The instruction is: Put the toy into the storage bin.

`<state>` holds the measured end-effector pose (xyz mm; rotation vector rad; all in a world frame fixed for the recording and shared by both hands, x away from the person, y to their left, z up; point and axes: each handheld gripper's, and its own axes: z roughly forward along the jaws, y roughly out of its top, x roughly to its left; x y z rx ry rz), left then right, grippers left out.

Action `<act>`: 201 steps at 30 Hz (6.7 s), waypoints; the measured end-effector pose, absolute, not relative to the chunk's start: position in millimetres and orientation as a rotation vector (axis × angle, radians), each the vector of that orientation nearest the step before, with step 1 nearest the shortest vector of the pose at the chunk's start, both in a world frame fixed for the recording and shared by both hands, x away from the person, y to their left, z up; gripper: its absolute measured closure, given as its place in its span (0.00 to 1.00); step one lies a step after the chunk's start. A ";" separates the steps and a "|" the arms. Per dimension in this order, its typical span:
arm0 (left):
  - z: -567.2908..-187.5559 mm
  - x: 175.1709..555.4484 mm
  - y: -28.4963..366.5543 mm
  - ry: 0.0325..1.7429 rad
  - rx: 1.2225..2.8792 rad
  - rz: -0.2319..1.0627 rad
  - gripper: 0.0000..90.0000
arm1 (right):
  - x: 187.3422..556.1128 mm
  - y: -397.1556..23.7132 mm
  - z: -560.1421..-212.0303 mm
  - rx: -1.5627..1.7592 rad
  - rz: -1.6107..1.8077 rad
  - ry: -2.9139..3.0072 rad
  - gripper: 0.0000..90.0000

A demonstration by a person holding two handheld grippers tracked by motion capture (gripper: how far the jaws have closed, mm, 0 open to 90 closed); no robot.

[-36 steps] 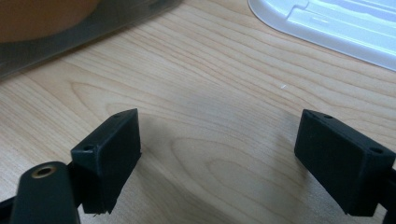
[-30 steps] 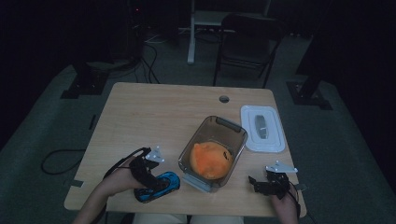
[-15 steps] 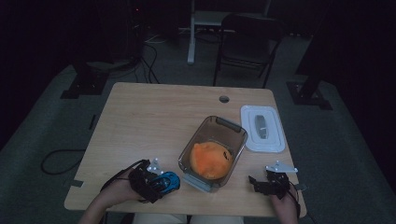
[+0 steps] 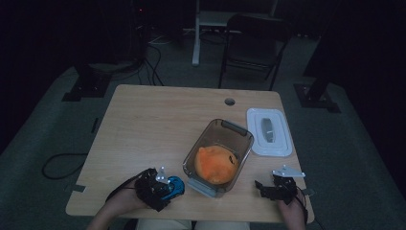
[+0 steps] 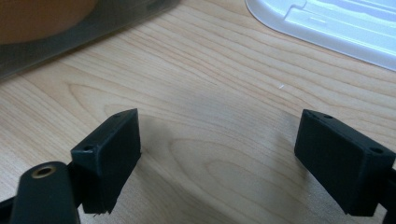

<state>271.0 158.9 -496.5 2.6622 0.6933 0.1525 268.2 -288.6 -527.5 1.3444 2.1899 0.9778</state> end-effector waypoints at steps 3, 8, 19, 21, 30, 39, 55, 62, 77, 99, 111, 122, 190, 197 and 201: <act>-495.3 272.0 159.1 0.711 2.645 0.161 0.27 | 268.2 -288.7 -527.5 1.346 0.980 2.190 0.16; -494.4 272.0 160.9 0.696 2.656 0.156 0.29 | 268.2 -288.5 -527.5 1.344 0.977 2.190 0.16; -486.4 276.0 167.6 0.698 2.615 0.104 0.32 | 268.1 -286.3 -527.6 1.337 0.956 2.189 0.16; -485.4 277.3 168.4 0.708 2.618 0.098 0.32 | 268.5 -284.8 -527.6 1.338 0.948 2.186 0.15; -476.5 283.1 177.6 0.753 2.588 0.099 0.32 | 265.8 -265.8 -523.9 1.283 0.959 2.208 0.15; -454.6 295.8 186.5 0.793 2.559 0.147 0.32 | 264.7 -237.4 -514.7 1.205 1.068 2.236 0.14; -405.9 322.1 206.0 0.878 2.497 0.260 0.32 | 270.8 -175.9 -515.2 1.065 1.134 2.353 0.13; -378.2 332.9 207.7 0.910 2.441 0.333 0.32 | 268.5 -181.5 -518.5 1.066 1.061 2.361 0.13; -334.7 343.3 144.8 0.776 2.430 0.370 0.32 | 270.5 -207.8 -526.2 1.142 0.971 2.299 0.13; -349.2 365.7 50.1 0.647 2.484 0.266 0.32 | 271.2 -209.8 -526.6 1.147 0.986 2.303 0.13; -380.9 378.1 32.3 0.697 2.543 0.221 0.32 | 271.6 -210.5 -526.7 1.151 0.983 2.304 0.13; -386.5 375.2 30.4 0.667 2.561 0.181 0.20 | 271.4 -210.4 -526.7 1.147 0.983 2.307 0.13; -480.1 403.7 145.9 0.956 2.283 0.310 0.03 | 307.7 -205.1 -508.9 1.211 1.020 2.183 0.14; -480.1 391.9 147.4 0.934 2.296 0.295 0.03 | 315.1 -196.3 -504.7 1.187 1.034 2.173 0.14; -482.1 387.3 146.2 0.926 2.286 0.266 0.03 | 318.3 -195.3 -503.9 1.192 1.038 2.164 0.14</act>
